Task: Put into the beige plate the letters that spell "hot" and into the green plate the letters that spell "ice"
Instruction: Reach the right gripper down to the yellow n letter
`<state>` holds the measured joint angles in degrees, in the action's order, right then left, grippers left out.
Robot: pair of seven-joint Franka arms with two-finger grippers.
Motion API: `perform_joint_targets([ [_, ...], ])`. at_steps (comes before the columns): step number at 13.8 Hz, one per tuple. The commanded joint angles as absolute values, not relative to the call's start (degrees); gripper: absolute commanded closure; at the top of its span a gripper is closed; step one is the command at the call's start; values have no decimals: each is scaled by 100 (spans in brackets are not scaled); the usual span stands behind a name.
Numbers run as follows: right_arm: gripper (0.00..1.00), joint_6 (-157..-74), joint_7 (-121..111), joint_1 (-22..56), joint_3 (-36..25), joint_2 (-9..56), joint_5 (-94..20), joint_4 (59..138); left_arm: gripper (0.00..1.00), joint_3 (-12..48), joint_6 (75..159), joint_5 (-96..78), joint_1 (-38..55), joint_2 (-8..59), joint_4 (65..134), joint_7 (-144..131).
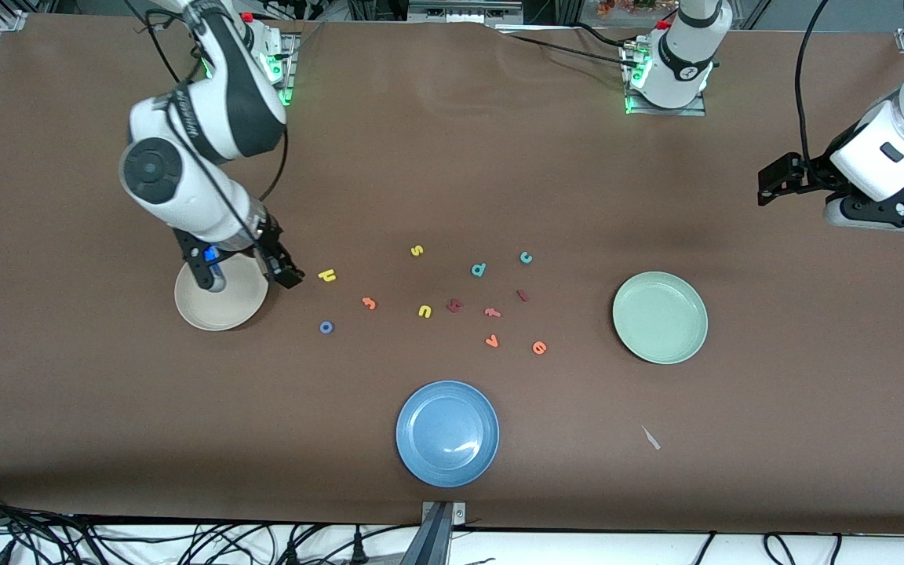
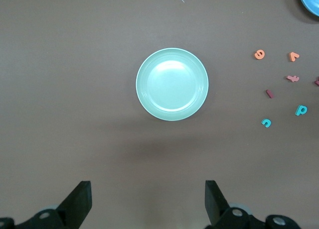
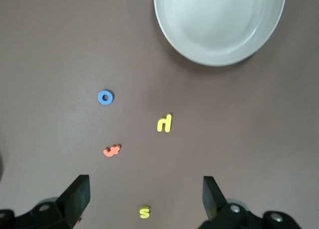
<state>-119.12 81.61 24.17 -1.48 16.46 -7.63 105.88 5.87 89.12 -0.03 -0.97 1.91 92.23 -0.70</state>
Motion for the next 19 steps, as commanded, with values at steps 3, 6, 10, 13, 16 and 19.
perform_joint_targets([
  [3,0,-12619,8903,2724,-193,1907,-844,10923,0,598,8815,53,-105,167,9158,53],
  [6,0,-13296,8930,2733,-193,1933,-844,11363,0,598,8815,53,-105,167,9158,62],
  [10,0,-13894,8921,2733,-193,2249,-844,11584,0,589,8815,53,-105,167,9158,62],
  [13,0,-14264,8930,2733,-185,2671,-844,11584,0,598,8815,53,-105,167,9158,27],
  [16,0,-14273,8930,2725,-185,2751,-844,11593,0,606,8807,53,-97,167,9158,9],
  [19,0,-14282,8921,2716,-193,2882,-844,11584,0,633,8807,53,-18,176,9149,-44],
])
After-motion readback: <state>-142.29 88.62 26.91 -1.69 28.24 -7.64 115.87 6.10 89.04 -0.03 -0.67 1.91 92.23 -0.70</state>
